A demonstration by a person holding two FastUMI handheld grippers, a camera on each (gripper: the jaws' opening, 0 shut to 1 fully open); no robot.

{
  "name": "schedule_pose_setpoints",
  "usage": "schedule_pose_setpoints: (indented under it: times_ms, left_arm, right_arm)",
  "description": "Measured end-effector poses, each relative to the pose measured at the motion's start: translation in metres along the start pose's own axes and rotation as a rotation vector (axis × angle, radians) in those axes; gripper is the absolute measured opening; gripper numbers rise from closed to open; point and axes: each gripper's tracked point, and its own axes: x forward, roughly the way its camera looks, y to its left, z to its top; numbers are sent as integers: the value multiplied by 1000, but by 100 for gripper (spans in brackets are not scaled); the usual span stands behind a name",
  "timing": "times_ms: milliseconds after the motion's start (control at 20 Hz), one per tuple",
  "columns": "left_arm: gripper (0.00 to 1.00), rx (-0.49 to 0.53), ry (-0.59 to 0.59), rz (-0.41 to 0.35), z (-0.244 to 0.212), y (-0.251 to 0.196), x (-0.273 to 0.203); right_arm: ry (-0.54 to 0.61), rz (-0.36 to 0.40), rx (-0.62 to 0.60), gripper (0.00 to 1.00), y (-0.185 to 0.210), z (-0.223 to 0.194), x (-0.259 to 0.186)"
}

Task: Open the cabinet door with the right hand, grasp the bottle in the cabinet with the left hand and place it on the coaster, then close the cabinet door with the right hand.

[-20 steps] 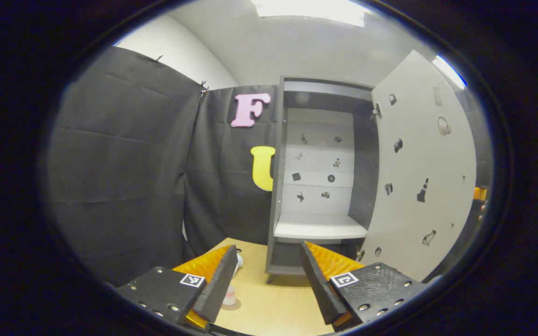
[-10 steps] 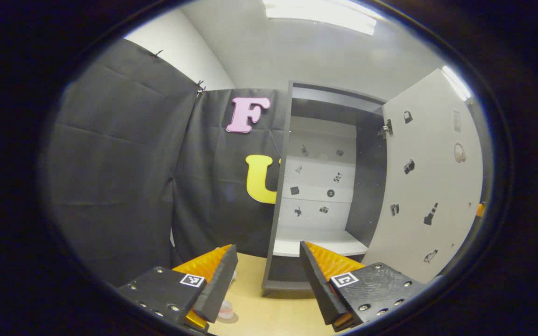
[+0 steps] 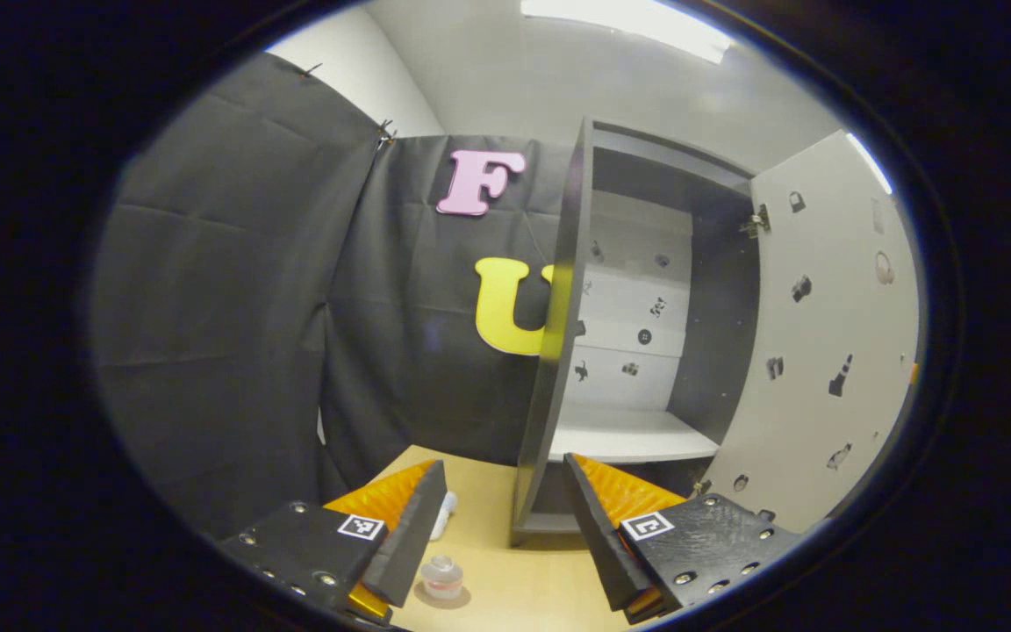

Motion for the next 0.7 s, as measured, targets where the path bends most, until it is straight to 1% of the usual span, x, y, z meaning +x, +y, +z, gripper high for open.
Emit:
schedule_pose_setpoints:
  times_ms: [100, 200, 350, 400, 550, 700]
  left_arm:
    - [80, 15, 11, 11, -8, 14, 4]
    - [80, 33, 28, 20, -17, 28, 7]
    - [81, 22, 45, 15, -25, 41, 9]
    - [81, 20, 48, 17, -26, 46, 9]
    - [81, 29, 48, 20, -25, 63, 7]
    - [81, 41, 37, 24, -18, 81, 8]
  right_arm:
    - [7, 24, 21, 96, 20, -2, 0]
    - [18, 65, 53, 96, 44, -6, 0]
    - [44, 128, 105, 96, 82, -11, 4]
    - [43, 143, 106, 96, 95, -10, 6]
    - [31, 169, 57, 97, 125, -11, 14]
    - [41, 219, 56, 96, 161, -16, 21]
